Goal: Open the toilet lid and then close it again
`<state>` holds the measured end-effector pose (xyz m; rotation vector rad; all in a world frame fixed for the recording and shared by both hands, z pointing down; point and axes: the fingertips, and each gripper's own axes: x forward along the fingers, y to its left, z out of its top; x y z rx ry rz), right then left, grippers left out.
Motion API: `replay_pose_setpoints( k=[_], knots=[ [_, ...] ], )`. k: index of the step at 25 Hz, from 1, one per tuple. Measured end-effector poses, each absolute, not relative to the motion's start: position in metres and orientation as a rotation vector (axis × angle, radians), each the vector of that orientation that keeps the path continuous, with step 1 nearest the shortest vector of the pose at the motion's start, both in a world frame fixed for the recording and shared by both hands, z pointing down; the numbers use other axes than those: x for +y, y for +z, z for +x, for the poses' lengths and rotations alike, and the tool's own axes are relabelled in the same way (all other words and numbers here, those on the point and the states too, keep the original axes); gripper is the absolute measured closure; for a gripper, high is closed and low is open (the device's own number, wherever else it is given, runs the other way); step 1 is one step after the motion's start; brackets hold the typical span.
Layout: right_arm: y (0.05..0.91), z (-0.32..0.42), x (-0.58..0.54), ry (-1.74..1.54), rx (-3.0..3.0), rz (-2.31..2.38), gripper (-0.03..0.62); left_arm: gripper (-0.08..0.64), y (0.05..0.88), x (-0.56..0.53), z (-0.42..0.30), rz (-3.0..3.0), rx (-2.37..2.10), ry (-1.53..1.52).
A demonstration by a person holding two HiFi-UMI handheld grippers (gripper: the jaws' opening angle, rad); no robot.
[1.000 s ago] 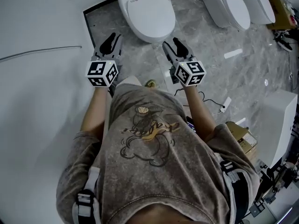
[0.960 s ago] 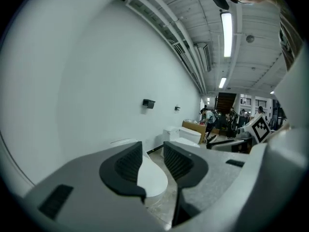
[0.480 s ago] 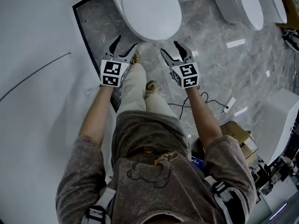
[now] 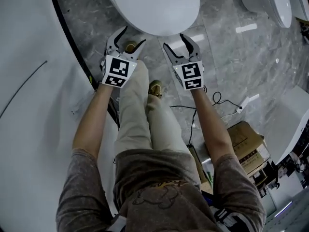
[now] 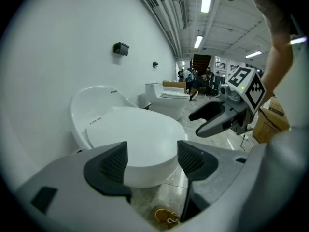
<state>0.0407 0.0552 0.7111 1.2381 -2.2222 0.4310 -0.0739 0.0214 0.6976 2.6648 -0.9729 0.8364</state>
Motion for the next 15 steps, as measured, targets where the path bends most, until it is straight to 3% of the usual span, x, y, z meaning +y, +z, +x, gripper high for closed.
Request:
replay_pose_setpoints(
  k=[7, 15],
  knots=[
    [0.779, 0.041, 0.042, 0.273, -2.192, 1.232, 0.31, 0.245, 0.78, 0.01, -0.057, 2.756, -0.918, 0.968],
    [0.798, 0.052, 0.034, 0.144, -2.115, 1.331, 0.301, 0.245, 0.8, 0.007, -0.046, 2.838, -0.976, 1.063]
  ],
)
